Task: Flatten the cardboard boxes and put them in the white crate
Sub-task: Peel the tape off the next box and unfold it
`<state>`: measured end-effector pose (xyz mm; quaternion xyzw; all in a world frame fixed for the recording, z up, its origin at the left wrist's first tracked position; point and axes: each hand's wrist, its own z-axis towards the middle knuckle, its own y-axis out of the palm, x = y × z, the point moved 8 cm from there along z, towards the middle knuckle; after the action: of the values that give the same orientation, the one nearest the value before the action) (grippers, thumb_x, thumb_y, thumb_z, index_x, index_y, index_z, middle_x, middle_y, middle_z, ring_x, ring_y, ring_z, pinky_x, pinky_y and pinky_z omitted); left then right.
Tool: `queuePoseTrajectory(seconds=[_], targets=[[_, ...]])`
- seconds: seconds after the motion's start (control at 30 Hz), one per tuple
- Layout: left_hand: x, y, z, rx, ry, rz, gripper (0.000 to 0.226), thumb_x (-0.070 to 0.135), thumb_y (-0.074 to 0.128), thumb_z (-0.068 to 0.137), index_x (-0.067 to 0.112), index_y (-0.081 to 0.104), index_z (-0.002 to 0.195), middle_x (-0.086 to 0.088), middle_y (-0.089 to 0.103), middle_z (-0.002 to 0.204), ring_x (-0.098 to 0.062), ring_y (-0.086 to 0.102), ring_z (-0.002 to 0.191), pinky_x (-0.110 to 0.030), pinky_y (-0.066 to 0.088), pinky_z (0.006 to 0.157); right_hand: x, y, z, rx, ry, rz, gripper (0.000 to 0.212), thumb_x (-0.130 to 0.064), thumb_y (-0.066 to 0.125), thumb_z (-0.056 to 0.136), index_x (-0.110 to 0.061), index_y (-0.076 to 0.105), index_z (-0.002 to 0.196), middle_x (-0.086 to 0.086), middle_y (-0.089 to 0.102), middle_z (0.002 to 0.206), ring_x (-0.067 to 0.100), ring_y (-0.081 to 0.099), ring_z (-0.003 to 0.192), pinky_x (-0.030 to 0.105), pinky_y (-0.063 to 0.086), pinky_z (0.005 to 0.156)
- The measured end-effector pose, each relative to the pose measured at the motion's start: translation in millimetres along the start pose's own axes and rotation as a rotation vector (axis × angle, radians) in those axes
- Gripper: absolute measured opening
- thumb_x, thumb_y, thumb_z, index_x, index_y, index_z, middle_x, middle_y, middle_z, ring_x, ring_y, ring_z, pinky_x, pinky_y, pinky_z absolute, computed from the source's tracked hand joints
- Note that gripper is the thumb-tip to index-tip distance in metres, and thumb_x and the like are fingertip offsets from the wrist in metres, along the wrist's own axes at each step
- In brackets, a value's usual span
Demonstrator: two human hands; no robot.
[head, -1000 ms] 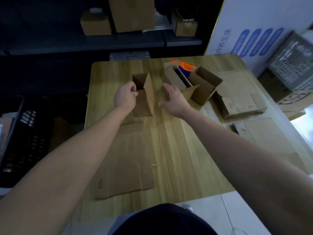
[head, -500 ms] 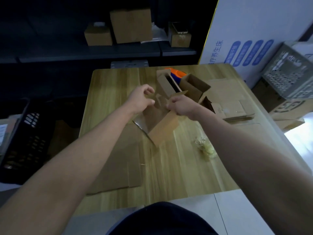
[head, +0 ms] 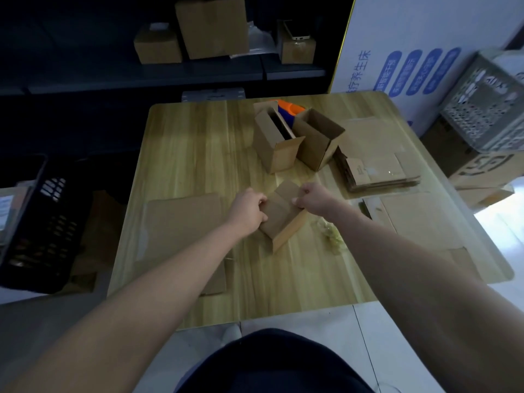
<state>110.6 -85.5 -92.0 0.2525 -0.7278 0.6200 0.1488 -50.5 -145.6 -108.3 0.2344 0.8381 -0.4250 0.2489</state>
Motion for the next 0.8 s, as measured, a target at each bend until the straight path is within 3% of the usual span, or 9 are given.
queuePoseTrajectory(seconds=[0.1,0.27,0.5,0.7,0.8], targets=[[9,5,-7,0.096,0.024,0.058,0.030,0.012,0.070,0.081,0.006,0.067,0.111,-0.010,0.059,0.107,-0.027,0.050,0.105,-0.032,0.041,0.091,8,-1,-3,-0.001,0.035,-0.086,0.032,-0.031,0.063,0.089,-0.012,0.054,0.114,0.005,0.055,0.102,0.022,0.054,0.093,0.032,0.041,0.074],[20,11,-10,0.147,0.004,0.134,0.018,0.006,0.061,0.088,0.005,0.069,0.104,-0.010,0.062,0.105,-0.026,0.053,0.105,-0.036,0.046,0.090,17,0,-5,0.023,0.055,-0.077,0.034,-0.032,0.063,0.089,-0.009,0.056,0.113,0.004,0.055,0.094,0.022,0.055,0.089,0.033,0.043,0.072],[22,13,-6,0.161,-0.054,0.158,0.013,0.008,0.061,0.089,0.007,0.070,0.098,-0.008,0.066,0.103,-0.023,0.059,0.100,-0.038,0.051,0.087,16,-1,-5,0.041,0.067,-0.096,0.042,-0.031,0.062,0.090,-0.007,0.052,0.123,0.009,0.057,0.110,0.022,0.055,0.096,0.033,0.045,0.079],[20,18,-5,0.137,-0.001,0.119,0.008,0.009,0.061,0.089,0.012,0.068,0.090,-0.006,0.061,0.104,-0.022,0.051,0.103,-0.037,0.045,0.089,17,0,-3,0.045,0.086,-0.093,0.042,-0.032,0.063,0.089,-0.007,0.053,0.121,0.009,0.059,0.107,0.023,0.057,0.097,0.034,0.048,0.081],[14,22,-4,0.111,0.031,0.032,0.015,0.007,0.058,0.090,0.014,0.066,0.099,-0.002,0.056,0.110,-0.020,0.049,0.107,-0.037,0.043,0.093,18,0,0,0.049,0.092,-0.094,0.043,-0.032,0.064,0.089,-0.006,0.053,0.122,0.010,0.059,0.109,0.025,0.057,0.100,0.037,0.050,0.085]])
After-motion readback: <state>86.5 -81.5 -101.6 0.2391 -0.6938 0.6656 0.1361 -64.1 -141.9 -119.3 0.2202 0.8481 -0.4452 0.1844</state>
